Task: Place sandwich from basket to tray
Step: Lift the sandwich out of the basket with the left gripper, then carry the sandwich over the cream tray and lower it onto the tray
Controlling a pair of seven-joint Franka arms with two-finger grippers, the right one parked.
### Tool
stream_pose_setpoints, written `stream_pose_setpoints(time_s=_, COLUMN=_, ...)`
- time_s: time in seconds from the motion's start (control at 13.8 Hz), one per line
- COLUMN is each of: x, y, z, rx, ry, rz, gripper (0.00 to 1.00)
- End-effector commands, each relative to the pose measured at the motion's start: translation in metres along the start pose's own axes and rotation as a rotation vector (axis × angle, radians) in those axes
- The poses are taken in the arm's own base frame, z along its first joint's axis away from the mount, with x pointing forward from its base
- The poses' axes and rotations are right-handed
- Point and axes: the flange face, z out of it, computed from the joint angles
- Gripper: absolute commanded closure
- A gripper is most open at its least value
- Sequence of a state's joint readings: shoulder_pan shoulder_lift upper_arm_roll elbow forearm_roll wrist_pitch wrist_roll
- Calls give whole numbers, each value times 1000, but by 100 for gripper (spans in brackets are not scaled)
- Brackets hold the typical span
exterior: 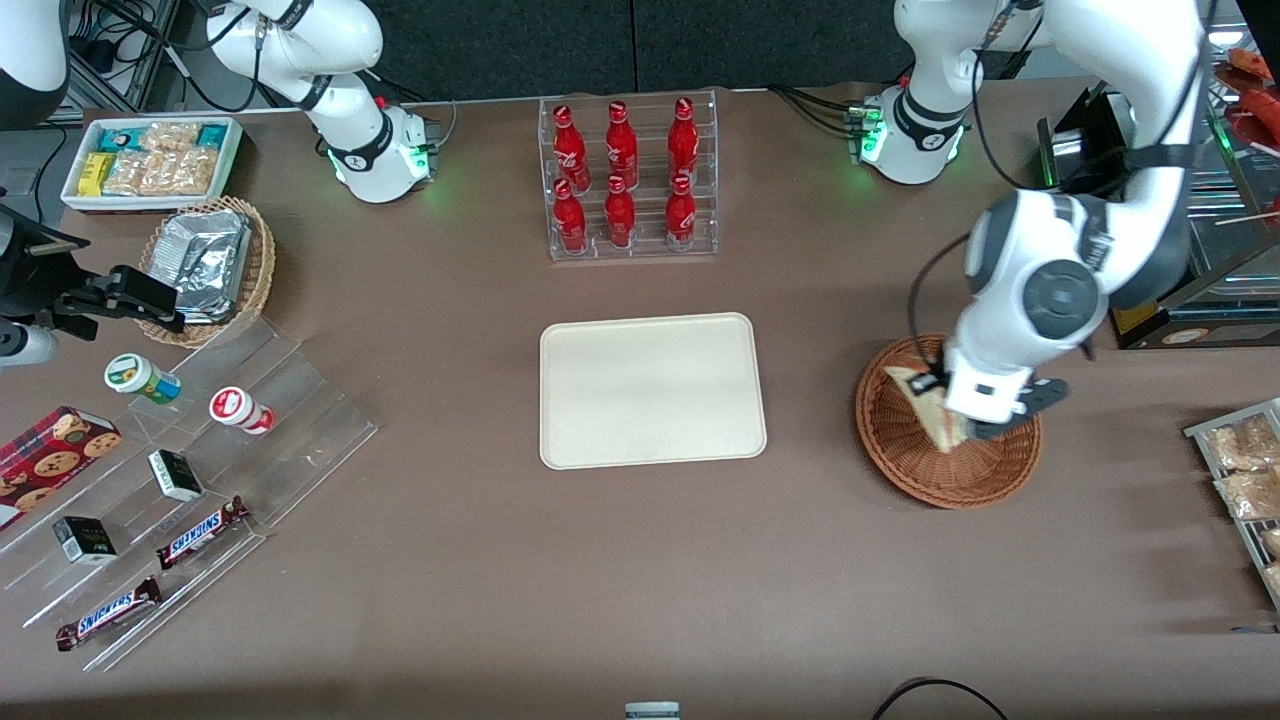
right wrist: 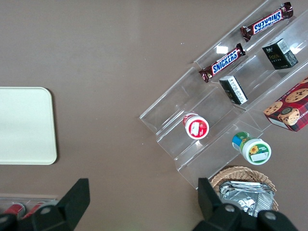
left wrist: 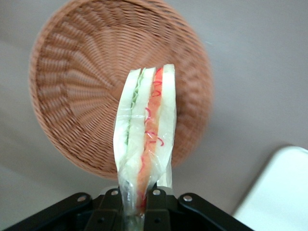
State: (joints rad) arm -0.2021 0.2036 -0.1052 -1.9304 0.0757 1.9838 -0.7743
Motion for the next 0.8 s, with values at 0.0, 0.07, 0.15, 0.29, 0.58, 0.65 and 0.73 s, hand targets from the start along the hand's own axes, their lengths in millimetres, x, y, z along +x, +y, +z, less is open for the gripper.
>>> stream_pose_setpoints(time_s=0.0, x=-36, y=54, z=-17, rx=10, ry=29, rz=52, gripper=93)
stream_pose_setpoints(time_s=0.07, x=-50, y=76, z=-20, rx=3, ry=39, rz=92, gripper=92)
stream_pose_setpoints(time_s=0.15, x=-65, y=99, z=-19, rx=0, ry=44, rz=132, gripper=93)
stream_pose_setpoints(time_s=0.29, x=-94, y=146, z=-14, rx=-10, ry=47, rz=205, gripper=93)
stream_pose_setpoints(time_s=0.58, x=-141, y=238, z=14, rx=-30, ry=53, rz=292, gripper=93)
stream_pose_setpoints(time_s=0.65, x=-160, y=259, z=19, rx=-38, ry=58, rz=326, gripper=93)
stream_pose_setpoints(time_s=0.73, x=-171, y=277, z=24, rx=-47, ry=63, rz=338, gripper=93)
